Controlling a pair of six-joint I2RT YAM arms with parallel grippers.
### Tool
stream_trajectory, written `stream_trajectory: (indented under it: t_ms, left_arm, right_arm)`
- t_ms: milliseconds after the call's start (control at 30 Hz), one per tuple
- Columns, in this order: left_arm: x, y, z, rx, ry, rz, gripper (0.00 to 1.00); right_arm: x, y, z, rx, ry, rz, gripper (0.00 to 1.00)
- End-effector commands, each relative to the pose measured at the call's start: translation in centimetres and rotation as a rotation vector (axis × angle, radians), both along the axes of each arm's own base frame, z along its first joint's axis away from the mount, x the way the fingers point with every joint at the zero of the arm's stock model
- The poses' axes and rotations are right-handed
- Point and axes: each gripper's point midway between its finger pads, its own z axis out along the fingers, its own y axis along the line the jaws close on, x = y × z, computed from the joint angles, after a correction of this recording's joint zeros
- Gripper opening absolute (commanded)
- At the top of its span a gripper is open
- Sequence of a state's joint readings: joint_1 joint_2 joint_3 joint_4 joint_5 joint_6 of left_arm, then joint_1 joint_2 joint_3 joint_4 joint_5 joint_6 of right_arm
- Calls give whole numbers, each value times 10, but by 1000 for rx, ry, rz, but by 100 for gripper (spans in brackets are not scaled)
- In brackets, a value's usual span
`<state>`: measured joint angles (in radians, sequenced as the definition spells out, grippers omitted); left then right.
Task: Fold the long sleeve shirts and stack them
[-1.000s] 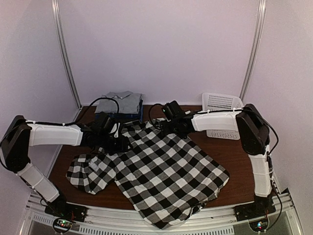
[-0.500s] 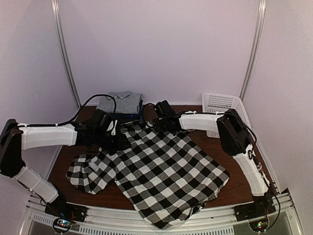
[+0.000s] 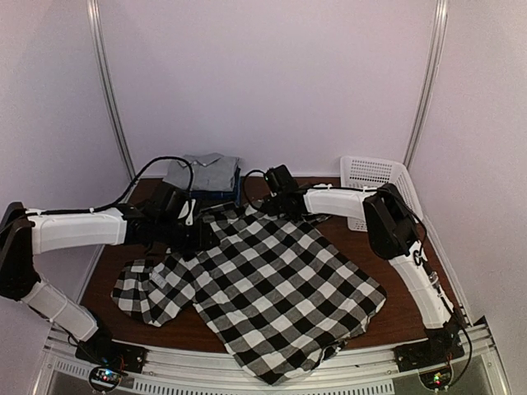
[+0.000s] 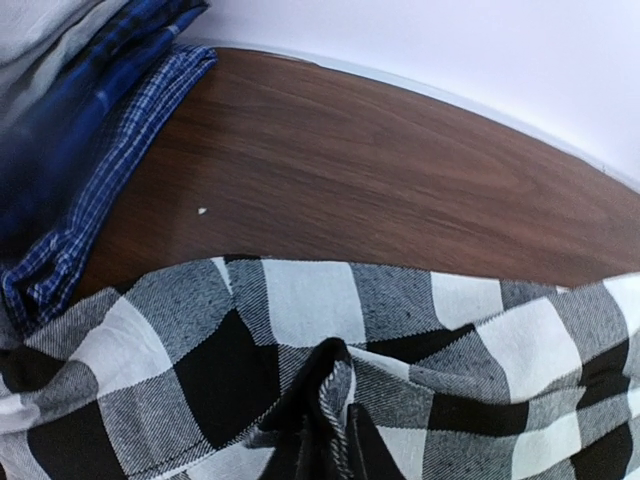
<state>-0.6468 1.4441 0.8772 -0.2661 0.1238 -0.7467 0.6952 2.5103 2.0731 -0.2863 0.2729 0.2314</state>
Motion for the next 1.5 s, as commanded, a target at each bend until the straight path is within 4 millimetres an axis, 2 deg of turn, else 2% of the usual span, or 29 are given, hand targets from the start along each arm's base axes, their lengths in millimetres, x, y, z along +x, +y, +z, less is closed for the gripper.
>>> stream_trajectory:
  t_ms: [0, 233, 433, 533, 700, 1000, 1233, 1467]
  left_arm:
    - [2, 0, 13, -48, -21, 19, 56]
    - [5, -15, 35, -162, -38, 4, 57]
    - [10, -28, 51, -233, -49, -16, 59]
    - [11, -36, 54, -268, -41, -32, 61]
    - [12, -46, 61, -344, -36, -45, 64]
    - [9, -57, 67, -480, -11, -54, 71]
    - [10, -63, 42, -471, 62, -41, 72]
    - [13, -69, 27, -487, 95, -41, 72]
  right_arm:
    - [-3, 6, 32, 42, -20, 51, 1]
    - [-43, 22, 82, 229, -16, 204, 0]
    - [-88, 31, 108, 340, -10, 296, 0]
    - [-109, 37, 113, 372, 0, 330, 0]
    - [-142, 51, 115, 405, 9, 384, 0]
    - [-187, 74, 101, 421, 25, 460, 0]
    - [-209, 87, 90, 421, 18, 486, 2]
    - [-223, 98, 74, 376, 18, 513, 3]
